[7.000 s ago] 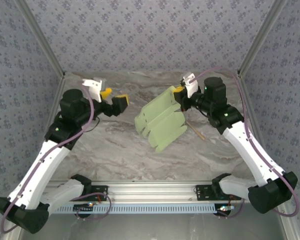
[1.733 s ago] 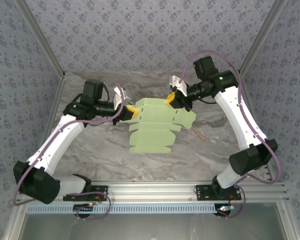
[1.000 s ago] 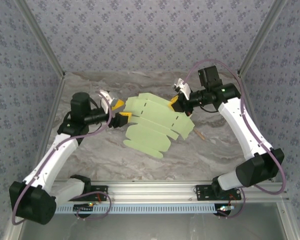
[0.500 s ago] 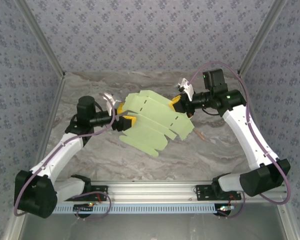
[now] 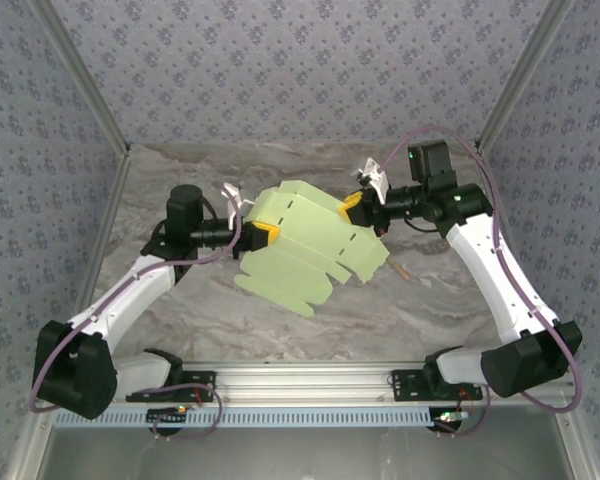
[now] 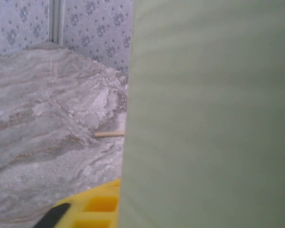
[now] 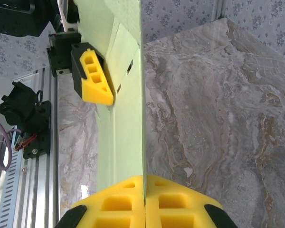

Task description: Fold the paper box

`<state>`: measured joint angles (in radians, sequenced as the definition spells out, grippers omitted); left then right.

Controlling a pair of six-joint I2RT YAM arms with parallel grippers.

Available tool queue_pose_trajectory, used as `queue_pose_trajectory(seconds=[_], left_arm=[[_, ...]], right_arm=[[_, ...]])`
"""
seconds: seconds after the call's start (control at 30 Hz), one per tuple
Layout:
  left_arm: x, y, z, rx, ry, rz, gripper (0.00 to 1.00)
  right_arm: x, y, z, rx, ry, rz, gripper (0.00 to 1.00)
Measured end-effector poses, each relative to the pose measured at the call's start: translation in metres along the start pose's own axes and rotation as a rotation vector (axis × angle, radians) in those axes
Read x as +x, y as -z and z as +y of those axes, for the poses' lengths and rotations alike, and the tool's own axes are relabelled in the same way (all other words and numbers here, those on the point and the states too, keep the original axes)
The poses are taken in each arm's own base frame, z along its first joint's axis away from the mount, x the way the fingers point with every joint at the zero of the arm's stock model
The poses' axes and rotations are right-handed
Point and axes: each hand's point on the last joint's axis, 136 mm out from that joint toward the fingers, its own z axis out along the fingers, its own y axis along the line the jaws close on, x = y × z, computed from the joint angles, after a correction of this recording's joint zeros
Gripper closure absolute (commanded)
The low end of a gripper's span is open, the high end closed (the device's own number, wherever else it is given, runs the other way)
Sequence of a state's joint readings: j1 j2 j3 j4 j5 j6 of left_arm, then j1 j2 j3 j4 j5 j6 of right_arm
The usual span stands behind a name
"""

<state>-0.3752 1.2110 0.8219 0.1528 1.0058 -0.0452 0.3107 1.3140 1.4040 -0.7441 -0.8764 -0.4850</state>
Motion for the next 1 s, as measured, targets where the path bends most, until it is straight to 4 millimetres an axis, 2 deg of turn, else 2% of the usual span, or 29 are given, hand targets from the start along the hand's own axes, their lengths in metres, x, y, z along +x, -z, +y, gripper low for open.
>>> queue_pose_trajectory(seconds=[0.13, 0.4, 0.67, 1.0], left_arm=[[0.0, 0.0, 0.0, 0.003, 0.024, 0.005, 1.0], [-0.001, 0.001, 0.013, -0.049, 0.152, 0.04, 1.0], [0.001, 0.003, 0.03, -0.083, 0.312, 0.06, 1.0], [0.003, 0.002, 0.04, -0.117, 0.387, 0.066, 1.0]], right_arm=[[0.003, -0.001, -0.006, 0.036, 0.017, 0.004, 1.0], [0.003, -0.013, -0.018, 0.243, 0.165, 0.036, 1.0], [0.006, -0.031, -0.036, 0.546, 0.39, 0.064, 1.0], [0.011, -0.044, -0.048, 0.795, 0.602, 0.084, 1.0]])
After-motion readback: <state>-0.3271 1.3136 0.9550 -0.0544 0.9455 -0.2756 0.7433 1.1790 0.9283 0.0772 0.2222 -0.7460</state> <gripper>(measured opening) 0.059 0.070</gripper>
